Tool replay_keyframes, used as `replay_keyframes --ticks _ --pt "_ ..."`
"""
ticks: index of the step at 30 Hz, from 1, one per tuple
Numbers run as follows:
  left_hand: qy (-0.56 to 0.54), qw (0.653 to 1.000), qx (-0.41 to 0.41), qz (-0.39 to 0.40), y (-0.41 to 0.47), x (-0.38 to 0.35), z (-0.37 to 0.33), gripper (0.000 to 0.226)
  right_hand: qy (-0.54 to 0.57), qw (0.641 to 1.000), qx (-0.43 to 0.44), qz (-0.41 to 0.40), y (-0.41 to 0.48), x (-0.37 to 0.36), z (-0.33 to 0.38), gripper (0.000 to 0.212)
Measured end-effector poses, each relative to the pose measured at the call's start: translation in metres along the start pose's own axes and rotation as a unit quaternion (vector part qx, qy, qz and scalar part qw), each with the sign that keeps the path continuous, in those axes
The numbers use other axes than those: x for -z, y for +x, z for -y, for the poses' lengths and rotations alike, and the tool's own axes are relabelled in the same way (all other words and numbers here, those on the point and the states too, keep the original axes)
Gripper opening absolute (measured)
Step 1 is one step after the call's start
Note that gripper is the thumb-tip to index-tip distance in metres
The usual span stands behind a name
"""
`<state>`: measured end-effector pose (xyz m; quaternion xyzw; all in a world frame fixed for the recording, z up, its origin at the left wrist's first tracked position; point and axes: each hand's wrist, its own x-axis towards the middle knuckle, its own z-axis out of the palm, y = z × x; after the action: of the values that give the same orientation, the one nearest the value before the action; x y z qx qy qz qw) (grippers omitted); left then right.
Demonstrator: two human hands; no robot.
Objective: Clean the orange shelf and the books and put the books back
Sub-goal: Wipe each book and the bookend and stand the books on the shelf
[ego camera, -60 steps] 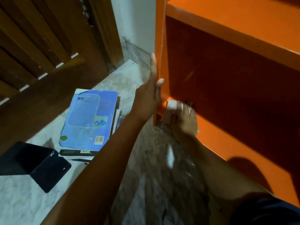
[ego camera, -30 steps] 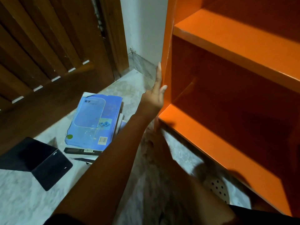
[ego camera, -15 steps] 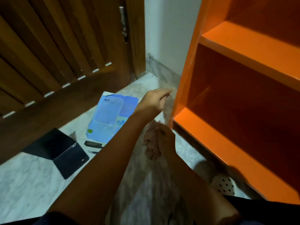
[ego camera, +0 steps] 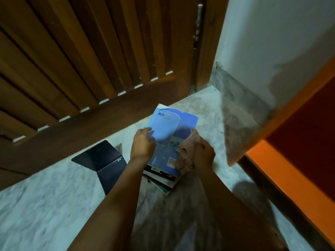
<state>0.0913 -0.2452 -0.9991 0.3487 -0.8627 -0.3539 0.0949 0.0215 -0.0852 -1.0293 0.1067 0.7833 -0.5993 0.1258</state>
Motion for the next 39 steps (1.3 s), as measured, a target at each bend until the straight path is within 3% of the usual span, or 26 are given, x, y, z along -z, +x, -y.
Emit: replay_keyframes --ticks 3,6,8,13,19,24,27,33,39 --pt "0.052 0.996 0.054 0.04 0.012 0.002 0.028 0.05 -0.03 0.999 0.011 -0.01 0.014 -0.019 -0.002 0.033" --pt "0.033 0.991 0.099 0.087 0.021 -0.003 0.043 0.052 -0.054 0.998 0.022 0.001 0.027 -0.035 -0.004 0.036" --pt "0.015 0.989 0.1 0.11 0.026 -0.008 0.047 0.051 -0.045 0.999 -0.014 0.024 0.033 -0.042 -0.006 0.044" --pt "-0.033 0.986 0.14 0.09 0.039 -0.014 0.051 0.05 -0.019 0.998 -0.015 0.055 0.043 -0.045 -0.013 0.06" --pt "-0.131 0.978 0.157 0.035 0.037 -0.011 0.047 0.045 0.008 1.0 0.017 0.021 0.04 -0.048 -0.007 0.055" --pt "-0.207 0.967 0.14 0.047 0.019 0.003 0.039 0.039 0.048 0.997 0.051 0.018 0.021 -0.034 0.011 0.052" --pt "-0.261 0.956 0.114 0.068 0.0 0.023 0.02 0.033 0.045 0.993 0.093 0.05 0.008 -0.009 0.034 0.049" --pt "-0.367 0.929 -0.019 0.053 -0.033 0.076 -0.063 0.049 0.101 0.975 0.192 0.053 -0.015 0.044 0.119 0.048" --pt "-0.485 0.857 -0.163 0.066 -0.063 0.153 -0.15 0.049 0.175 0.939 0.29 0.059 -0.054 0.097 0.234 0.037"
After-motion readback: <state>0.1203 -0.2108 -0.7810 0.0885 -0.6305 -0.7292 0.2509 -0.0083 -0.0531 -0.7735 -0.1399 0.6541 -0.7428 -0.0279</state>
